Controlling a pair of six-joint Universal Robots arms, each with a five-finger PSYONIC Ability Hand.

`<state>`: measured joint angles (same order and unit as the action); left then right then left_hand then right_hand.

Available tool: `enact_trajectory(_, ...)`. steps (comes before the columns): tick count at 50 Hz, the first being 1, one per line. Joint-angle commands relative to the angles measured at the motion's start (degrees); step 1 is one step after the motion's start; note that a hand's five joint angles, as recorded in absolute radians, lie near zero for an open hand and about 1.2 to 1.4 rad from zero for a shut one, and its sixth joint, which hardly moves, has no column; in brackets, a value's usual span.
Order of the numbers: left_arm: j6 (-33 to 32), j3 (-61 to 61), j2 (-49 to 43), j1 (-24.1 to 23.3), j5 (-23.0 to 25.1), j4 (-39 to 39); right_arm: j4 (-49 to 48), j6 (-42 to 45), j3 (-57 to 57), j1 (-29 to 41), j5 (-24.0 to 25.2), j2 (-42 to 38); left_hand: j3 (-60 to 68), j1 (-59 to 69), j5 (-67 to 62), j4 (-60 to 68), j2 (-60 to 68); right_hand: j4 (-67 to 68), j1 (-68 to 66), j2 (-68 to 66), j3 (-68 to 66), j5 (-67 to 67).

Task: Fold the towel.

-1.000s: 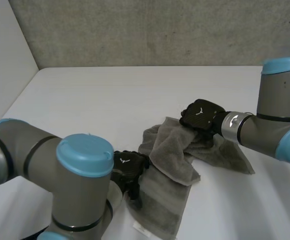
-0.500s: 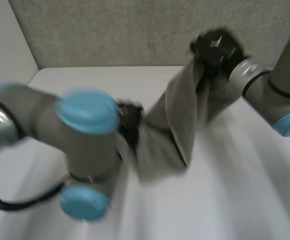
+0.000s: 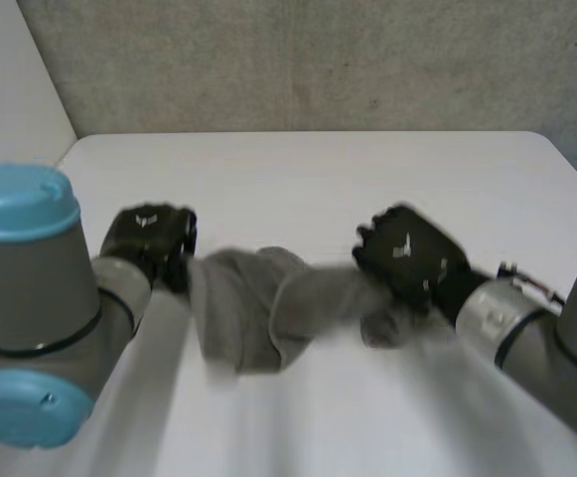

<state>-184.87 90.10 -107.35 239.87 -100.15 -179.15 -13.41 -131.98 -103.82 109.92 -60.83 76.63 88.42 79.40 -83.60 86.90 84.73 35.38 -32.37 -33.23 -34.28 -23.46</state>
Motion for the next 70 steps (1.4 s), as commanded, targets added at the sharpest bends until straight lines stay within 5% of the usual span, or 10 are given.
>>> enact_trajectory(1, -6.46, 7.01, 4.25, 5.42, 2.58, 0.12, 7.67, 7.10, -0.70, -1.81, -0.78, 2.81, -8.42, 0.60, 13.60, -6.90, -4.73, -25.38, 22.37, 23.23, 24.28, 23.46)
enact_trajectory(12, -8.84, 11.14, 8.56, 7.02, 5.58, -0.14, 25.86, -20.74, 20.73, -3.49, -0.34, 0.92, -17.56, -8.53, 22.74, -16.03, -13.87, -25.38, 22.37, 23.23, 24.28, 23.46)
enact_trajectory(15, -8.84, 12.12, 9.27, 7.02, 5.67, -0.23, 30.87, -23.31, 28.28, -3.23, -0.87, -4.70, -28.08, -19.06, 33.26, -26.55, -24.39, -25.38, 22.37, 23.23, 24.28, 23.46)
enact_trajectory(17, -8.93, 14.13, 11.45, 7.02, 6.28, -0.58, 33.68, -23.49, 32.32, -2.79, -1.22, -7.26, -53.85, -44.83, 59.04, -52.33, -50.17, -25.38, 22.37, 23.23, 24.28, 23.46)
enact_trajectory(20, -9.10, 15.71, 13.83, 7.01, 7.59, -1.89, 40.62, -23.67, 40.41, -2.43, -1.57, -13.31, -68.05, -59.03, 73.24, -66.53, -64.36, -25.38, 22.37, 23.23, 24.28, 23.46)
enact_trajectory(31, -15.95, 21.07, 22.00, 10.44, 9.26, -7.09, 60.50, -22.79, 61.53, -1.65, -1.31, -35.91, -75.51, -66.49, 80.70, -73.99, -71.82, -18.91, 15.90, 16.76, 17.81, 16.99)
enact_trajectory(45, -16.31, 27.94, 26.06, 9.56, 20.87, 2.14, 59.55, -22.79, 60.22, 1.08, -1.31, -38.75, -62.39, -53.37, 67.58, -60.87, -58.70, -19.07, 16.07, 16.93, 17.98, 17.15)
enact_trajectory(49, -14.12, 29.51, 25.18, 9.56, 23.50, 6.53, 58.85, -22.70, 59.35, 1.35, -1.31, -38.75, -55.51, -46.49, 60.70, -53.99, -51.82, -1.00, -2.00, -1.14, -0.09, -0.92)
enact_trajectory(57, -11.74, 30.13, 20.71, 9.56, 23.59, 6.98, 56.48, -23.49, 58.82, 1.17, -1.22, -37.43, -53.31, -44.29, 58.49, -51.78, -49.62, 44.55, -47.56, -46.70, -45.65, -46.48)
enact_trajectory(70, -11.83, 29.52, 13.05, 9.65, 18.41, -4.01, 43.82, -30.96, 50.29, 0.11, -2.89, -30.75, -60.88, -51.86, 66.06, -59.35, -57.19, 44.62, -47.63, -46.77, -45.72, -46.54)
